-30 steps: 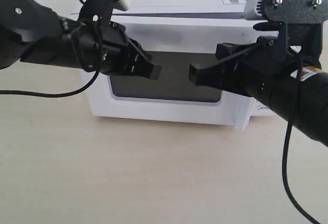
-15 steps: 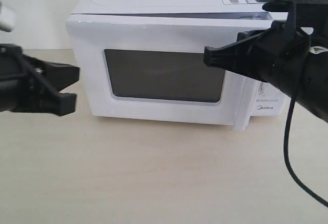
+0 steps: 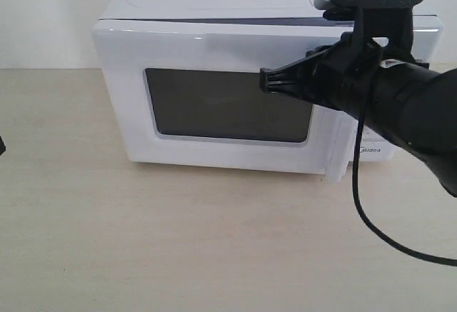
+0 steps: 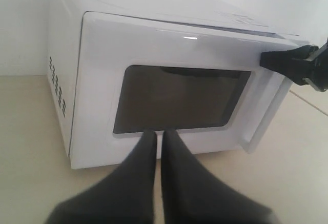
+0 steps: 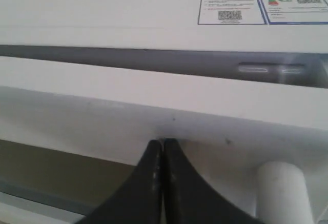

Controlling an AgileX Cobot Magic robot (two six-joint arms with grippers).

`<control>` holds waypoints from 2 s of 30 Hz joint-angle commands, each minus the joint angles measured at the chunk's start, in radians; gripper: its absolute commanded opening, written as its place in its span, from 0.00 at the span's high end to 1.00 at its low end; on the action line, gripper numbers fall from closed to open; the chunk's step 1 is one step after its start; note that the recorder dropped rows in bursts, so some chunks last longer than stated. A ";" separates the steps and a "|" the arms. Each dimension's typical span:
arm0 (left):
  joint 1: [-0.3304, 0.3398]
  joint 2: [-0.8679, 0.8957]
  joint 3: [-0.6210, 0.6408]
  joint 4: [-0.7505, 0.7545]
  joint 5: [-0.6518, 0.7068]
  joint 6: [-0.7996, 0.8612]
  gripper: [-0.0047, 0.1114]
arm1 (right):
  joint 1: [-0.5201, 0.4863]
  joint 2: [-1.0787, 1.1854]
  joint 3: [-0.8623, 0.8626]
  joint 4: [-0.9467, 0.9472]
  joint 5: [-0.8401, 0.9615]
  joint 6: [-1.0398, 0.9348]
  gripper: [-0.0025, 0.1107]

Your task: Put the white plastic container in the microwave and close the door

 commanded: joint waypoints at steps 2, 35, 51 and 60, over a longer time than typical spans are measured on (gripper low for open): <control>0.002 -0.007 0.017 -0.011 -0.041 0.008 0.92 | -0.019 0.010 -0.024 -0.014 -0.030 -0.030 0.98; 0.002 -0.007 0.017 -0.009 -0.063 0.038 0.92 | -0.070 0.069 -0.076 -0.012 0.066 -0.061 0.98; 0.002 -0.007 0.022 -0.009 -0.094 0.044 0.92 | 0.351 -0.480 0.422 0.012 -0.237 0.056 0.98; 0.002 -0.007 0.022 -0.009 -0.094 0.044 0.92 | 0.351 -0.524 0.422 0.018 -0.234 0.051 0.98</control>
